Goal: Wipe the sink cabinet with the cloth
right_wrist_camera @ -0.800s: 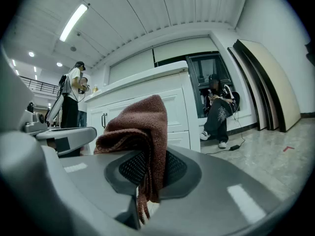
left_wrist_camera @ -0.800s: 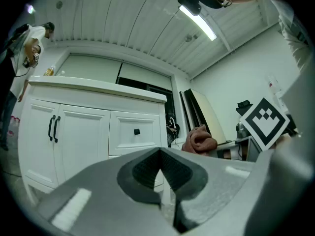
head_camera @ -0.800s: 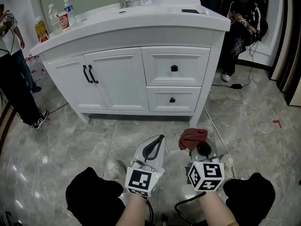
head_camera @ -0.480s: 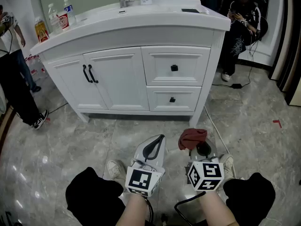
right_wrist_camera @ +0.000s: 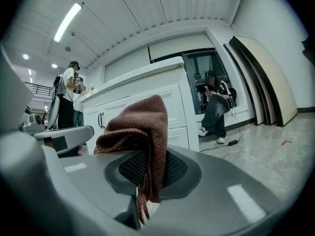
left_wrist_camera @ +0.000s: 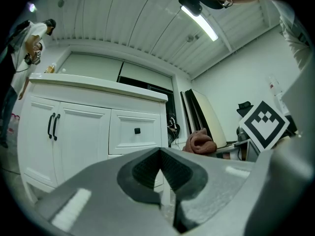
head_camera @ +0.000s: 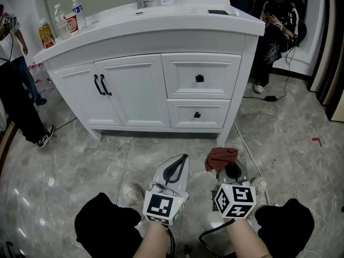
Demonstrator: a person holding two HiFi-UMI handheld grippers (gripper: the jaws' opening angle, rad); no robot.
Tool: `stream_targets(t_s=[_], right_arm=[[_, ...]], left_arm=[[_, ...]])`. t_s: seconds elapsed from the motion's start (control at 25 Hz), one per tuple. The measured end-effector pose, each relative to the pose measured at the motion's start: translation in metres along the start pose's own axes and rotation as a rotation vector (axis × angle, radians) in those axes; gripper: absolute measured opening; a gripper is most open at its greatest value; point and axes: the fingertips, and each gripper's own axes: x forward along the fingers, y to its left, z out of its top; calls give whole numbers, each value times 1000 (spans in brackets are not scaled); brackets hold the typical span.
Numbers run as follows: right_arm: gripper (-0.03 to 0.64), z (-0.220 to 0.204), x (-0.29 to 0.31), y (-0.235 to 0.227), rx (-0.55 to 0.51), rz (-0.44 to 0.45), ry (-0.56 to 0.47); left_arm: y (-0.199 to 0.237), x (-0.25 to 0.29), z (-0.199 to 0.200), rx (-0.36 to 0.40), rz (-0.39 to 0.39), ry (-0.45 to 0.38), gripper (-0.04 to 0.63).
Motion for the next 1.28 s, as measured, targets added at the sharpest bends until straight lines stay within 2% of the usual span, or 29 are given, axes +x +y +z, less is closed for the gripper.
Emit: stream_targets(t_s=[0.24, 0.4, 0.88, 1.04, 1.16, 1.28], right_arm=[[78, 7, 22, -1, 24, 14, -9], [78, 23, 52, 0, 29, 29, -22], [78, 82, 160, 20, 73, 113, -70], [78, 107, 189, 35, 83, 140, -95], [78, 124, 211, 55, 54, 171, -108], [78, 137, 233, 73, 18, 202, -115]], left_arm=[[19, 16, 6, -48, 13, -52, 0], [34, 36, 13, -57, 29, -58, 0], [97, 95, 33, 22, 54, -55, 0], [125, 106, 43, 3, 64, -70, 0], [147, 113, 47, -8, 82, -77, 0], [165, 119, 47, 32, 91, -68, 0]])
